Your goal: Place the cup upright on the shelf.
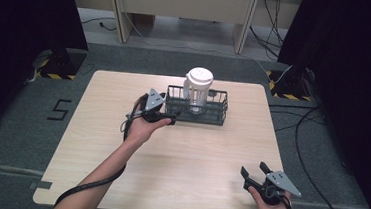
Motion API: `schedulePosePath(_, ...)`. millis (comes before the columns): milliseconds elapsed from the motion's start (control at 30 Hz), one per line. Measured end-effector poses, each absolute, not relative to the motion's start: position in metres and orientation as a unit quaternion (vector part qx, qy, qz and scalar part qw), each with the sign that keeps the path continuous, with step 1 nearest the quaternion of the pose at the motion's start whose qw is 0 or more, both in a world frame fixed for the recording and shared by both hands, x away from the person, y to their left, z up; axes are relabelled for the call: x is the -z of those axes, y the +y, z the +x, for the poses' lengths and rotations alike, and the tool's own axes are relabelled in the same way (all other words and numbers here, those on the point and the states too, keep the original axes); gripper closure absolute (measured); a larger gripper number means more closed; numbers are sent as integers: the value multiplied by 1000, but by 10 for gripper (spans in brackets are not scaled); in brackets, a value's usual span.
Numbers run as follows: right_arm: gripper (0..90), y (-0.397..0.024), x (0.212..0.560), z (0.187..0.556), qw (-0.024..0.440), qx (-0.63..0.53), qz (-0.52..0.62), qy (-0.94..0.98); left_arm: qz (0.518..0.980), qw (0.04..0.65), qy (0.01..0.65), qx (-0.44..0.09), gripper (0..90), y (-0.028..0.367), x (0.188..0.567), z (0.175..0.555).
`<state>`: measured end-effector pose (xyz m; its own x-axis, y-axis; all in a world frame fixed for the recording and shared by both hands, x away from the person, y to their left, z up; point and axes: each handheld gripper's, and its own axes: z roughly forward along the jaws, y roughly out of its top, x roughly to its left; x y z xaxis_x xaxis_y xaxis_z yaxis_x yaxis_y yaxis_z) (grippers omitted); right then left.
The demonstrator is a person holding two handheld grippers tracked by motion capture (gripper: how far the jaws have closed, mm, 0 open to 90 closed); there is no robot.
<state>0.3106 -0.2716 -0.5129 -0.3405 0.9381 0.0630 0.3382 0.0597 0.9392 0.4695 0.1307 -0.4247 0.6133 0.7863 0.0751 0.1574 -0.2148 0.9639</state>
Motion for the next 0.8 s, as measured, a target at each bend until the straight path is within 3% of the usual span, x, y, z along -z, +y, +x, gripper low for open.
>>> schedulePosePath(800,246,-272,513,310,315,-485,486,656,701,529,358,-317,156,233,456,384)
